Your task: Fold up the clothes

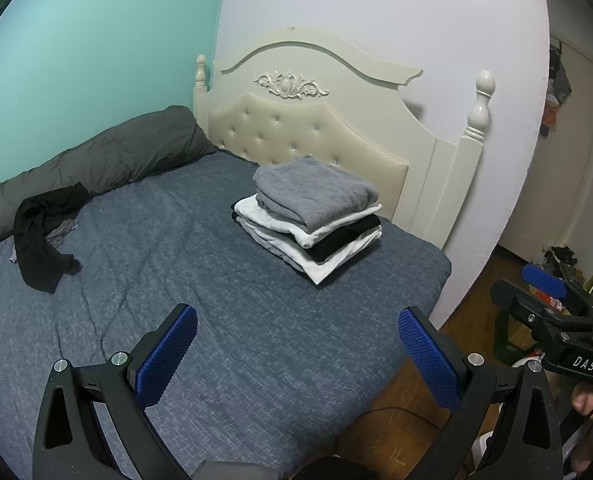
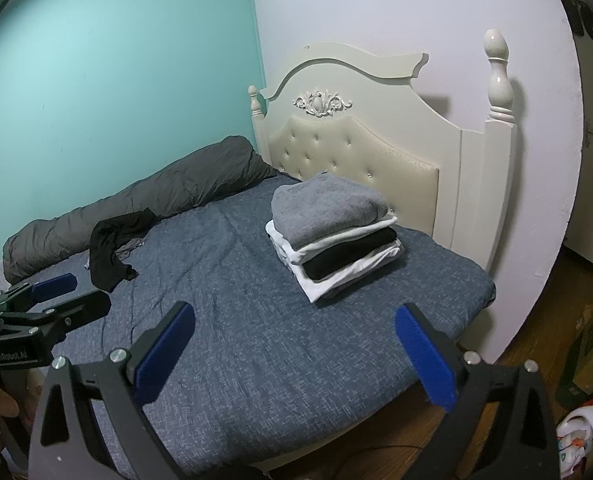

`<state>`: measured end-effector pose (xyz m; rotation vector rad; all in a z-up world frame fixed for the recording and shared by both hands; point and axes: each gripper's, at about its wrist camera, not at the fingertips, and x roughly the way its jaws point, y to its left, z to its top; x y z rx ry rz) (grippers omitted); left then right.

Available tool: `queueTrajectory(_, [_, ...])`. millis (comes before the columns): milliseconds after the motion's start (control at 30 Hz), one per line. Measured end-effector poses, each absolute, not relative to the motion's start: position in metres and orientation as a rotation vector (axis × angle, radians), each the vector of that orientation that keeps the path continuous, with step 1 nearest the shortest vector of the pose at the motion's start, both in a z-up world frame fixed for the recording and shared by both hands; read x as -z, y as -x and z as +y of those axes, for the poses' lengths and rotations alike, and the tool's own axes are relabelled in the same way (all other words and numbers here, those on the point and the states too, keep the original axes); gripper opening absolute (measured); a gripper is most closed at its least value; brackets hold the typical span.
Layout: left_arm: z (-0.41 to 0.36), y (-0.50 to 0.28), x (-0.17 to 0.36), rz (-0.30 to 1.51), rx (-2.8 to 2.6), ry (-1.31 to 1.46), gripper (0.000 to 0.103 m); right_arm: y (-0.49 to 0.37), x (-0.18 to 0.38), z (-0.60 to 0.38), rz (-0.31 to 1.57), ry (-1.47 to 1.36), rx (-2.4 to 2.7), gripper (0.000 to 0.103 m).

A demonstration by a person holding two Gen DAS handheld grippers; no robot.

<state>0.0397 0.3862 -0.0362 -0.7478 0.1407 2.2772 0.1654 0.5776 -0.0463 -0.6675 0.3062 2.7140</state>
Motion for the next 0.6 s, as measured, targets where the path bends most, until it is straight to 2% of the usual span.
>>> queueTrajectory(600, [0.3822,-0.0387,0.0364,0.134,-2.275,0.742,0.103,-0.1648,0.0493,0.5763,0.309,0.677,-2.711,0.101])
